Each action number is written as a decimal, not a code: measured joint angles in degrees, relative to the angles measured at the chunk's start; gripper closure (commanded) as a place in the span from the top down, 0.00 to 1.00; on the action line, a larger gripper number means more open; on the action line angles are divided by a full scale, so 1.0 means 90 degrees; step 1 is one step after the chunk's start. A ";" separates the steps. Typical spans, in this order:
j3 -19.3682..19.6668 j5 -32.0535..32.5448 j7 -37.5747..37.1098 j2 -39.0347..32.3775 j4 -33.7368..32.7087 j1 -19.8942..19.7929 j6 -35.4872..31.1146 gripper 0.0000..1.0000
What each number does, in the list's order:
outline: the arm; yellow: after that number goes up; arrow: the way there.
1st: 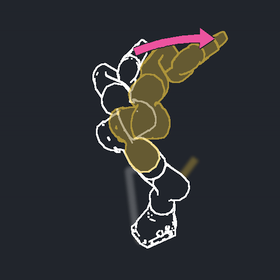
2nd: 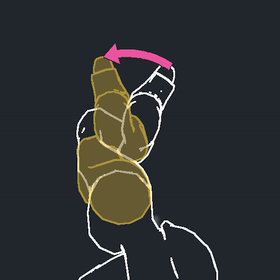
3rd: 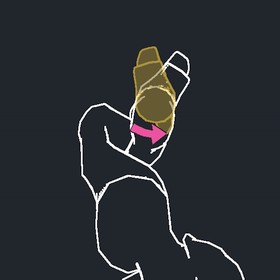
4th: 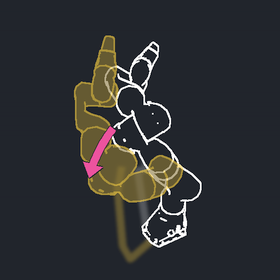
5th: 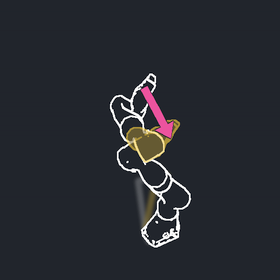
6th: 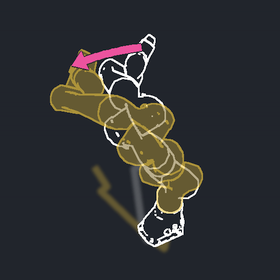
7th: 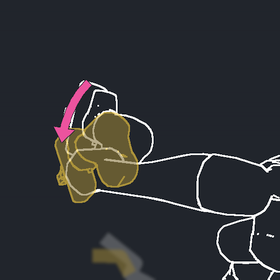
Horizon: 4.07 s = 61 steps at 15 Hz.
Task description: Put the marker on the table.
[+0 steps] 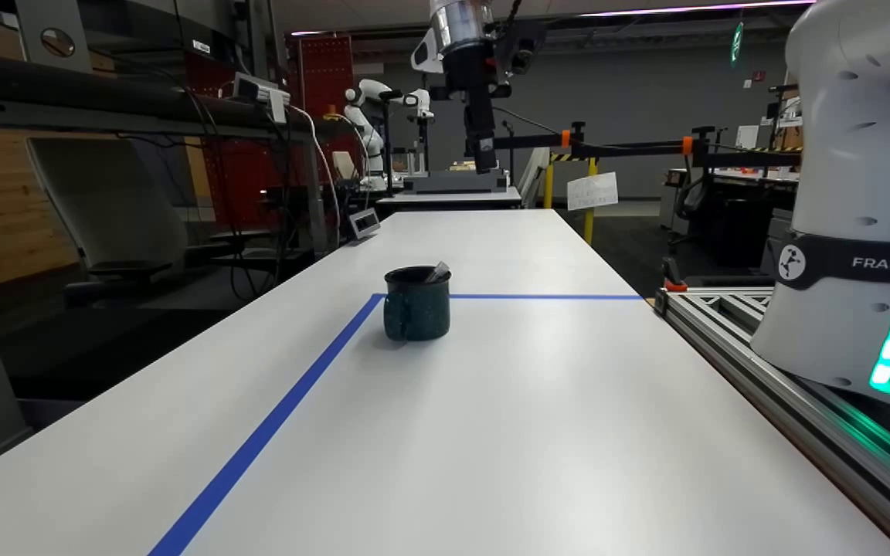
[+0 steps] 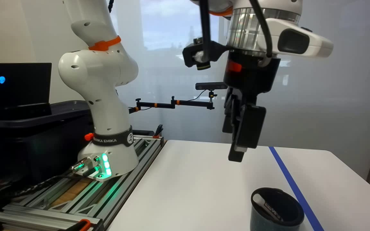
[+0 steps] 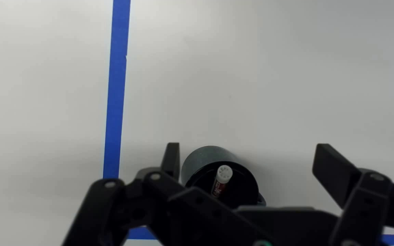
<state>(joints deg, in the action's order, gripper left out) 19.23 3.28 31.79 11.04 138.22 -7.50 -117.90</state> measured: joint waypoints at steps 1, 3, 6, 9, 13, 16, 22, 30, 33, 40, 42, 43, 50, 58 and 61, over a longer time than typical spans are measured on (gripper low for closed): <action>-0.0024 0.0013 0.0063 -0.0149 -0.0097 0.0000 0.0000 1.00; -0.0050 0.0002 0.0256 -0.0508 -0.0342 -0.0001 0.0005 1.00; -0.0099 -0.0024 0.0519 -0.1170 -0.0796 -0.0081 0.0030 1.00; -0.0254 -0.0067 0.0628 -0.1851 -0.1368 -0.0216 0.0199 1.00; -0.0601 -0.0096 0.0462 -0.2530 -0.2062 -0.0312 0.0770 1.00; -0.0861 -0.0136 -0.0044 -0.2833 -0.2452 -0.0316 0.1268 1.00; -0.1045 -0.0128 -0.1543 -0.3135 -0.2698 -0.0315 0.1271 1.00; -0.1052 -0.0111 -0.2186 -0.3319 -0.2699 -0.0317 0.0979 1.00; -0.1069 -0.0115 -0.2186 -0.3387 -0.2699 -0.0320 0.0986 1.00; -0.1168 -0.0109 -0.2212 -0.3726 -0.2808 -0.0319 0.0991 0.72; -0.1194 -0.0109 -0.2212 -0.3839 -0.2908 -0.0318 0.0991 0.59; -0.1206 -0.0108 -0.2212 -0.3891 -0.2960 -0.0318 0.0991 0.51; -0.1388 0.0097 -0.1981 -0.4240 -0.3344 -0.0300 0.1022 0.11; -0.1499 0.0273 -0.1572 -0.4696 -0.3759 -0.0300 0.1210 0.57; -0.1532 0.0274 -0.1469 -0.4808 -0.3871 -0.0300 0.1366 0.52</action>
<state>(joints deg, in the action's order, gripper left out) 5.45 5.75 18.57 -32.23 103.38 -10.19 -105.61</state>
